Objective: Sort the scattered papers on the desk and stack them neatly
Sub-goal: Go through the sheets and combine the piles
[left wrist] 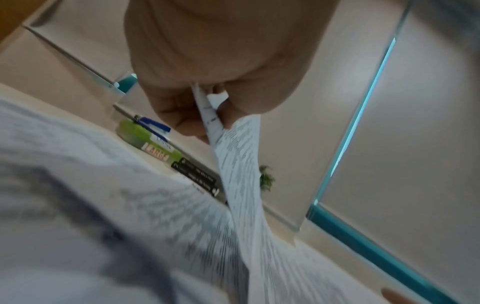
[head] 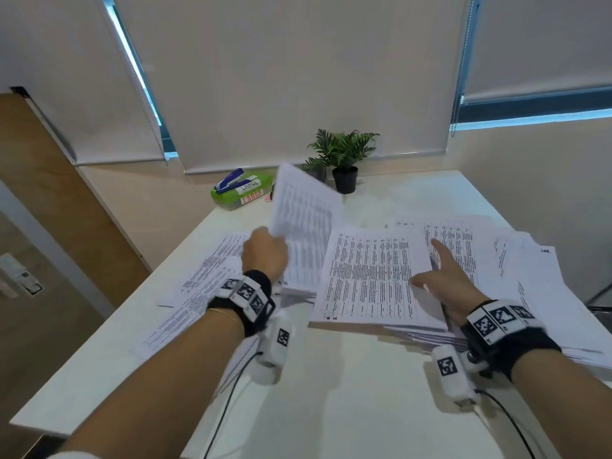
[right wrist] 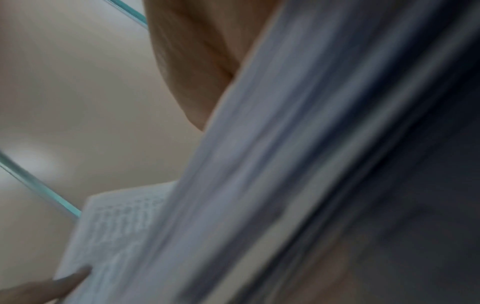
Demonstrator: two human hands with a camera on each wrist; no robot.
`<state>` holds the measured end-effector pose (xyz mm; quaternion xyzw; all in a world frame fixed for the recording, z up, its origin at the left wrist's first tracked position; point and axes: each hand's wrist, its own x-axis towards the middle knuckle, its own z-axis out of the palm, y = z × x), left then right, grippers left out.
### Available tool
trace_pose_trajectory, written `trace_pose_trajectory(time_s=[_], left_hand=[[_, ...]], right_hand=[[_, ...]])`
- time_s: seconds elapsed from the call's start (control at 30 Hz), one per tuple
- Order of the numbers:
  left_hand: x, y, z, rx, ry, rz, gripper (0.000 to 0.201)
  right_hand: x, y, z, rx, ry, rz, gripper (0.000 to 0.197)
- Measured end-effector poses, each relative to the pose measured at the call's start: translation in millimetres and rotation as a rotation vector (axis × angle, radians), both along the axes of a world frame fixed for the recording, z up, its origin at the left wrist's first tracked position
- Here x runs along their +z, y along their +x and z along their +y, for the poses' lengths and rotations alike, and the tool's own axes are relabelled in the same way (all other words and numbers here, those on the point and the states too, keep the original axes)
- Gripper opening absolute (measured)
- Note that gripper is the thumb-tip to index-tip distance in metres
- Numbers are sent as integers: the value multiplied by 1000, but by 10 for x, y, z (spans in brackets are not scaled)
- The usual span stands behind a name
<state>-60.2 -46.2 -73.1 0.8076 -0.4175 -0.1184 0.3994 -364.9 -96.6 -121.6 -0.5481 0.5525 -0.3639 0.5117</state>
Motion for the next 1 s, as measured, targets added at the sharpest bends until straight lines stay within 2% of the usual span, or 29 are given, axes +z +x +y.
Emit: trace_pose_trajectory(time_s=[0.1,0.17,0.23,0.3,0.33,0.4,0.47,0.53,0.57,0.63,0.73,0.77,0.83,0.93,0.97,1.0], left_hand=[[366,249,33,105,-240,-22,30],[579,374,44,147,-338,-28,33],[720,366,80,88,-370,88,32],[720,231,115,-49,-272,212,30],[650,147,121,-124,-187,238,31],[434,-3,93,-245,-58,268,35],[171,-119,15,-285,-12,305,43],[-47,-229,-50,-298,37,318,49],[-110,-297,-53,-321,80,332,50],[-207,-407,-65,-398,185,299,50],[-266,-354,-101,-462,274,82,41],[-250,-292,-99,-453,295,29,40],[-244,-51,-144,-342,380,-93,47],[-283,339,-177,-79,618,-238,97],[-299,417,-164,-48,656,-245,109],[-300,456,-152,-46,657,-237,111]], right_hand=[[-8,3,16,44,-45,3,91],[-19,13,26,74,-55,63,72],[-30,25,11,96,-51,75,45],[-3,42,11,105,-52,54,24],[21,52,26,114,-51,50,24],[45,49,45,106,7,28,53],[35,47,28,65,108,-41,84],[28,45,17,40,163,-92,102],[36,52,31,32,149,-75,104],[33,57,49,27,74,-15,91],[-36,47,4,34,-7,91,38],[-65,38,-20,15,-18,108,28],[-87,30,-44,-23,-5,87,24],[-107,36,-64,-44,21,59,24],[-125,40,-74,-51,20,61,25],[-132,43,-75,-57,22,61,27]])
